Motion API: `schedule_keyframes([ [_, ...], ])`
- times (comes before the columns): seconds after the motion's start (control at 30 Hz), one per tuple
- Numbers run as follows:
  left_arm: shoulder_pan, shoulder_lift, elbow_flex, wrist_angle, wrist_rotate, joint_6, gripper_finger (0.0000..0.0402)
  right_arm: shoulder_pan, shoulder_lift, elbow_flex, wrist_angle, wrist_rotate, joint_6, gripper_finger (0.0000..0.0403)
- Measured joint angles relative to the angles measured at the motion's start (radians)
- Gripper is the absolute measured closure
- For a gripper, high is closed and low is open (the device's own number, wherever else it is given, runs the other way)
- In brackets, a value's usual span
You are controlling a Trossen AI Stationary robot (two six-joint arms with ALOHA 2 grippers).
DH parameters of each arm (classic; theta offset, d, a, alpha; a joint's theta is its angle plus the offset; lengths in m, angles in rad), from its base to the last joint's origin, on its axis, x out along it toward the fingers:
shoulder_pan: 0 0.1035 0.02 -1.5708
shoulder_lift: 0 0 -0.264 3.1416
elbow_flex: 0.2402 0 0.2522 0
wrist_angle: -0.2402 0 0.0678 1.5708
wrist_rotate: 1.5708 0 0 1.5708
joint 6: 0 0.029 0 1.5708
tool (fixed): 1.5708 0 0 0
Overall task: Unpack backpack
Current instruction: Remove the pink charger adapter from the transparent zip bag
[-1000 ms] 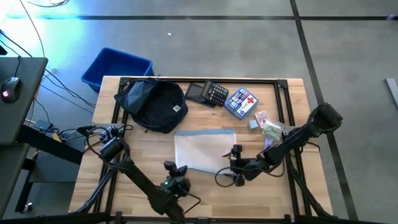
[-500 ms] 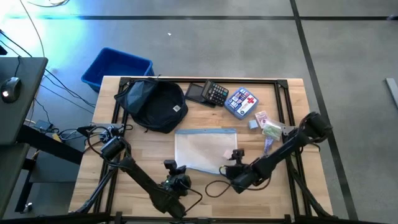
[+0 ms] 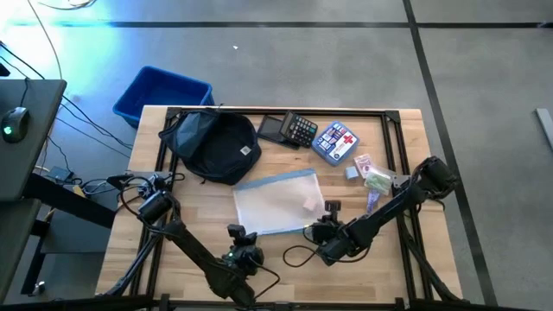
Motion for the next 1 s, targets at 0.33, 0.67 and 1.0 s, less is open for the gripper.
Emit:
schedule_keyframes([
  [0.33, -0.053, -0.002, 0.146, 0.002, -0.163, 0.094, 0.0280, 0.095, -0.003, 0.143, 0.056, 0.026, -0.181, 0.0402],
  [0.67, 0.075, -0.002, 0.145, -0.143, -0.104, 0.060, 0.0325, 0.068, -0.003, 0.140, 0.153, -0.156, -0.242, 0.0403],
  [1.0, 0.323, -0.010, -0.041, 0.254, 0.064, 0.452, 0.0400, 0.081, -0.003, 0.139, 0.155, -0.160, -0.241, 0.0403],
])
